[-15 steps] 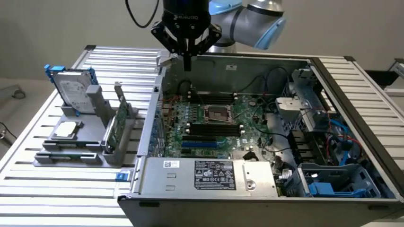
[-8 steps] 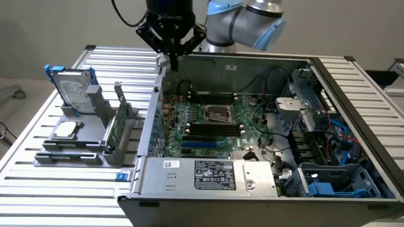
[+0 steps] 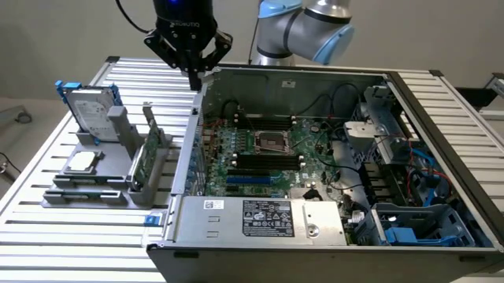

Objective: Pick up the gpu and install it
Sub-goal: 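Reach for the gpu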

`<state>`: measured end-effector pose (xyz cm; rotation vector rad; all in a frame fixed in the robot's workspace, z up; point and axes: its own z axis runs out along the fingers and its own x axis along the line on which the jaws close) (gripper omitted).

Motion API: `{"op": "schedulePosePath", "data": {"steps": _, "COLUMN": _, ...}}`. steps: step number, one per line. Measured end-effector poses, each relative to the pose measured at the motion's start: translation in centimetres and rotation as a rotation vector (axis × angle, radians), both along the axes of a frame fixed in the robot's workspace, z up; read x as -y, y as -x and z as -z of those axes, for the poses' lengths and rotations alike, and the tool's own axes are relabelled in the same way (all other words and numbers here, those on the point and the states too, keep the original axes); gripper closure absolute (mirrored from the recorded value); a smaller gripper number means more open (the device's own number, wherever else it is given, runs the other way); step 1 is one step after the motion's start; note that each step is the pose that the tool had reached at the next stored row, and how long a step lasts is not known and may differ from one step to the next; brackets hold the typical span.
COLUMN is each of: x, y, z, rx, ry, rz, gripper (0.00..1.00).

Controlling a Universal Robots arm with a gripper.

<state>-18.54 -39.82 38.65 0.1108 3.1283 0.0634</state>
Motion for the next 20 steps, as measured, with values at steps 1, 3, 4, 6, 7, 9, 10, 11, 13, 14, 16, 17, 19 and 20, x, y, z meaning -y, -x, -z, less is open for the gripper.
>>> {"op": "schedulePosePath", "data": {"steps": 1, "x": 0.00, "y": 0.5, "z": 0.06, "rx": 0.0000, "ry": 0.0025, "rz": 0.000, "gripper": 0.89}}
{"op": "schedulePosePath", "data": {"steps": 3, "x": 0.00, "y": 1.3, "z": 0.17, "rx": 0.0000, "ry": 0.0081, "rz": 0.000, "gripper": 0.89}}
{"op": "schedulePosePath", "data": {"steps": 4, "x": 0.00, "y": 1.8, "z": 0.22, "rx": 0.0000, "ry": 0.0109, "rz": 0.000, "gripper": 0.89}}
{"op": "schedulePosePath", "data": {"steps": 6, "x": 0.00, "y": 2.7, "z": 0.33, "rx": 0.0000, "ry": 0.0175, "rz": -0.001, "gripper": 0.89}}
{"op": "schedulePosePath", "data": {"steps": 7, "x": 0.00, "y": 3.1, "z": 0.38, "rx": 0.0001, "ry": 0.0211, "rz": -0.001, "gripper": 0.89}}
{"op": "schedulePosePath", "data": {"steps": 9, "x": 0.00, "y": 3.8, "z": 0.47, "rx": 0.0000, "ry": 0.0295, "rz": -0.004, "gripper": 0.89}}
{"op": "schedulePosePath", "data": {"steps": 10, "x": 0.00, "y": 4.0, "z": 0.52, "rx": 0.0001, "ry": 0.0334, "rz": -0.006, "gripper": 0.89}}
{"op": "schedulePosePath", "data": {"steps": 11, "x": 0.00, "y": 4.2, "z": 0.56, "rx": 0.0002, "ry": 0.0374, "rz": -0.008, "gripper": 0.89}}
{"op": "schedulePosePath", "data": {"steps": 13, "x": 0.00, "y": 4.7, "z": 0.64, "rx": 0.0003, "ry": 0.0449, "rz": -0.013, "gripper": 0.89}}
{"op": "schedulePosePath", "data": {"steps": 14, "x": 0.00, "y": 4.9, "z": 0.67, "rx": 0.0002, "ry": 0.0487, "rz": -0.015, "gripper": 0.89}}
{"op": "schedulePosePath", "data": {"steps": 16, "x": 0.00, "y": 5.3, "z": 0.74, "rx": 0.0001, "ry": 0.0563, "rz": -0.020, "gripper": 0.89}}
{"op": "schedulePosePath", "data": {"steps": 17, "x": 0.00, "y": 5.5, "z": 0.78, "rx": 0.0001, "ry": 0.0600, "rz": -0.022, "gripper": 0.89}}
{"op": "schedulePosePath", "data": {"steps": 19, "x": 0.00, "y": 6.0, "z": 0.87, "rx": 0.0001, "ry": 0.0673, "rz": -0.027, "gripper": 0.89}}
{"op": "schedulePosePath", "data": {"steps": 20, "x": 0.00, "y": 6.3, "z": 0.93, "rx": 0.0002, "ry": 0.0701, "rz": -0.029, "gripper": 0.89}}
